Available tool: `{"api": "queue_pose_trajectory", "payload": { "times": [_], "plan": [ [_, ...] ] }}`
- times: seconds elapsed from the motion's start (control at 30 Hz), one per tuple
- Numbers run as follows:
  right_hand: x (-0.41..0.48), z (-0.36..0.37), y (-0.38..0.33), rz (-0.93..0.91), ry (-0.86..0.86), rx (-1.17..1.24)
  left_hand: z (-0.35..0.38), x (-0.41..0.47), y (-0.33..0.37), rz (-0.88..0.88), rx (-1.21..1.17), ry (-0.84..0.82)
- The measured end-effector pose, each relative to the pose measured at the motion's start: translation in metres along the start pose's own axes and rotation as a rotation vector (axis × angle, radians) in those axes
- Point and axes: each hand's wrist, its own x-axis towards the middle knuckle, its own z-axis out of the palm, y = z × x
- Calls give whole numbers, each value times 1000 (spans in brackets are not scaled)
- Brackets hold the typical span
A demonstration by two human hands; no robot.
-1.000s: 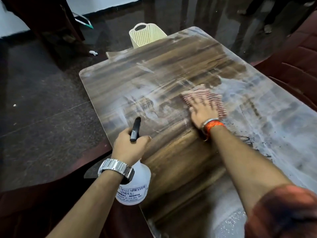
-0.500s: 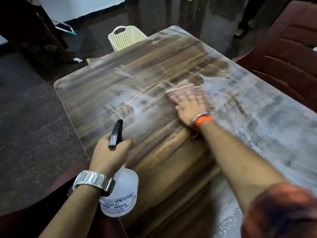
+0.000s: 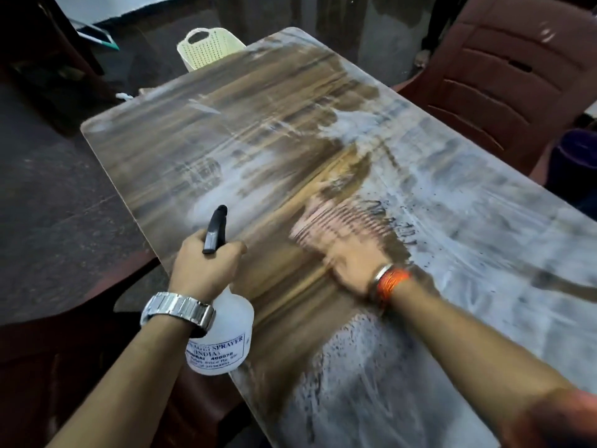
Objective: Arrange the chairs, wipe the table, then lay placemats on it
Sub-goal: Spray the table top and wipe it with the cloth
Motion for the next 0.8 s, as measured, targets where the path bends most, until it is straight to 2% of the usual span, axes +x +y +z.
{"api": "queue_pose_trajectory", "payload": {
  "times": [0.07, 0.1, 0.13, 0.17, 0.23, 0.37, 0.4, 0.5, 0.57, 0.7, 0.73, 0.77, 0.8],
  "plan": [
    [-5, -14, 59, 416, -7, 64, 1, -24, -9, 16, 0, 0],
    [-7, -17, 71, 564, -21, 114, 0, -35, -14, 15, -8, 14],
    [-8, -17, 70, 636, -21, 147, 0, -43, -19, 10, -15, 21],
    [-10, -13, 52, 633, -14, 151, -1, -53, -26, 1, -16, 23],
    [-26, 0, -13, 450, 15, 100, -3, -71, -36, -10, -12, 13],
    [-107, 28, -167, -234, -72, 58, -8, -104, -49, 1, 15, 30],
    [-130, 32, -187, -341, -114, 82, -10, -113, -51, 6, 13, 33],
    [-181, 34, -176, -427, -138, 82, -16, -139, -59, 23, 4, 24],
    [-194, 31, -133, -280, -114, 79, -17, -158, -70, 29, -3, 14],
    [-193, 14, -46, 398, -82, 116, -1, -199, -98, 32, 1, -16],
    [-193, 13, -49, 474, -85, 151, 5, -211, -103, 19, -10, -37],
    [-196, 14, -67, 471, -71, 165, 12, -221, -108, 4, -14, -58],
    [-203, 18, -92, 377, -49, 146, 19, -228, -113, -4, -9, -76]
  ]
}}
